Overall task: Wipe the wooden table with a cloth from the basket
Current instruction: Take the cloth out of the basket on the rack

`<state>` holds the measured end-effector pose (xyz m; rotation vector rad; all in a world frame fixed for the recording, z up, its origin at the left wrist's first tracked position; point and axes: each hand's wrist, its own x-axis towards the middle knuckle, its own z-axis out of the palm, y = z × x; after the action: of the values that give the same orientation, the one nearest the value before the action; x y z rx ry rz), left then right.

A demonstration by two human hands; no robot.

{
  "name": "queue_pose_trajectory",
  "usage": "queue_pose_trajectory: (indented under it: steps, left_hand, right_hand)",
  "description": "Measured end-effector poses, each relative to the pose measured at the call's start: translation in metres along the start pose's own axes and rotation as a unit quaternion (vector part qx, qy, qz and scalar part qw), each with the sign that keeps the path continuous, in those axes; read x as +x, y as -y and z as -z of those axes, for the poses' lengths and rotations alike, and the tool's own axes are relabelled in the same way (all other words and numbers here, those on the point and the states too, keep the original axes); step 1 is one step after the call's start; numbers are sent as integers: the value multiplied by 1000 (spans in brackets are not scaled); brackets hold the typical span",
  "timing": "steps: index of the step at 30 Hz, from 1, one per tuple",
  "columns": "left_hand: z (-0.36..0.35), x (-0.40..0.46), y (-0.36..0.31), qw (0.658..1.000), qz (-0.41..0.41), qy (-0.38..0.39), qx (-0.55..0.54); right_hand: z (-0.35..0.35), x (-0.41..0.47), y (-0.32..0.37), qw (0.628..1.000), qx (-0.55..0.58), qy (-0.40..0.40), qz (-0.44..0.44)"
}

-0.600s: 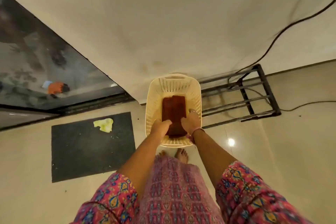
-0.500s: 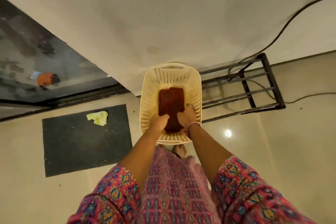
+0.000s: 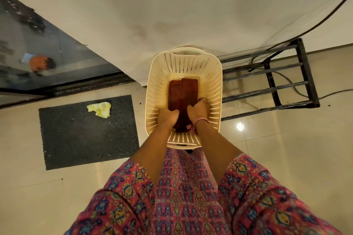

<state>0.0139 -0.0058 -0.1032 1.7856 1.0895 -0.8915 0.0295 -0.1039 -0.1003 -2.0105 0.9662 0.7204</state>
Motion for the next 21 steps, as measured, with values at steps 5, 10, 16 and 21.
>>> queue_pose_trajectory:
  steps: [5, 10, 16, 21]
  left_hand:
    - [7, -4, -4, 998, -3, 58, -10]
    - [38, -53, -25, 976, 21, 143, -161]
    - [89, -150, -48, 952, 15, 202, -231]
    - [108, -214, -51, 941, 3, 228, -250]
  right_hand:
    - [14, -7, 3, 991, 92, 91, -13]
    - [39, -40, 17, 971, 195, 131, -54]
    - [93, -111, 35, 934, 290, 184, -92]
    - [139, -172, 43, 911, 363, 177, -86]
